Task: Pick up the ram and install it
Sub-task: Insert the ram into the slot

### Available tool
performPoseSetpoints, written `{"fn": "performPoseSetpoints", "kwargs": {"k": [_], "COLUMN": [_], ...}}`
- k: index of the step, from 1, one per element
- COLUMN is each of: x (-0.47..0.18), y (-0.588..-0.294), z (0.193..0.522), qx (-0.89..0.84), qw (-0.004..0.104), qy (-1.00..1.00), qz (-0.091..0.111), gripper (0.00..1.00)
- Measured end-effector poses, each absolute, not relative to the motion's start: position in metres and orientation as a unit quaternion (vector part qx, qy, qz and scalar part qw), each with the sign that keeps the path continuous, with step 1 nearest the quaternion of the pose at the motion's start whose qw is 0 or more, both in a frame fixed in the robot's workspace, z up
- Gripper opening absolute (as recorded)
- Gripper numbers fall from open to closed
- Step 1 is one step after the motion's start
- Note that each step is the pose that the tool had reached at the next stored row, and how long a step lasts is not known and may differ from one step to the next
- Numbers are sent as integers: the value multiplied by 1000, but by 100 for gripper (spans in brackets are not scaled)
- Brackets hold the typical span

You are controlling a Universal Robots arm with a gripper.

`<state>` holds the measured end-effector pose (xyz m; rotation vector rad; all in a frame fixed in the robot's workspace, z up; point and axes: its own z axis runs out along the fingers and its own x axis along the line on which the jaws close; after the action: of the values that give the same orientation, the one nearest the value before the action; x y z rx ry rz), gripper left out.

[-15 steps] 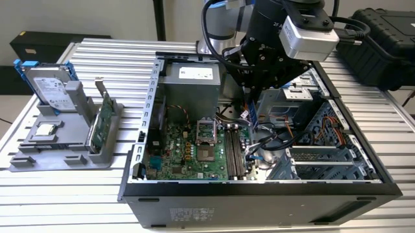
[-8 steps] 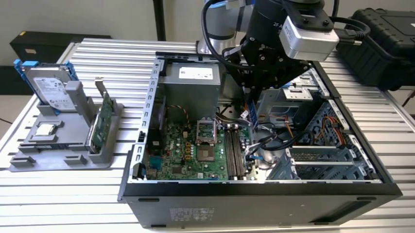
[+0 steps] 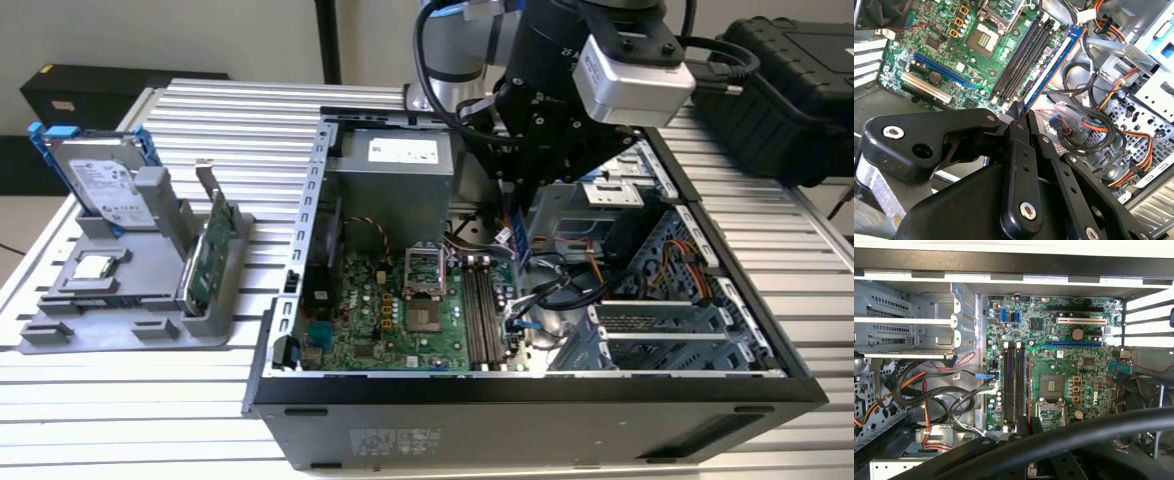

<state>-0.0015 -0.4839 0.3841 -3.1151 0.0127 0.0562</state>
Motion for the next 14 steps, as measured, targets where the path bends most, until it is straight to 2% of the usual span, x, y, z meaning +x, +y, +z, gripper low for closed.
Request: {"fn": "performPoseSetpoints", "kwargs": {"k": [14], "x": [-4], "y": [-484], "z": [365], "qx": [-1000], "qw": [13], "qy": [7], "qz": [18], "gripper": [0]}}
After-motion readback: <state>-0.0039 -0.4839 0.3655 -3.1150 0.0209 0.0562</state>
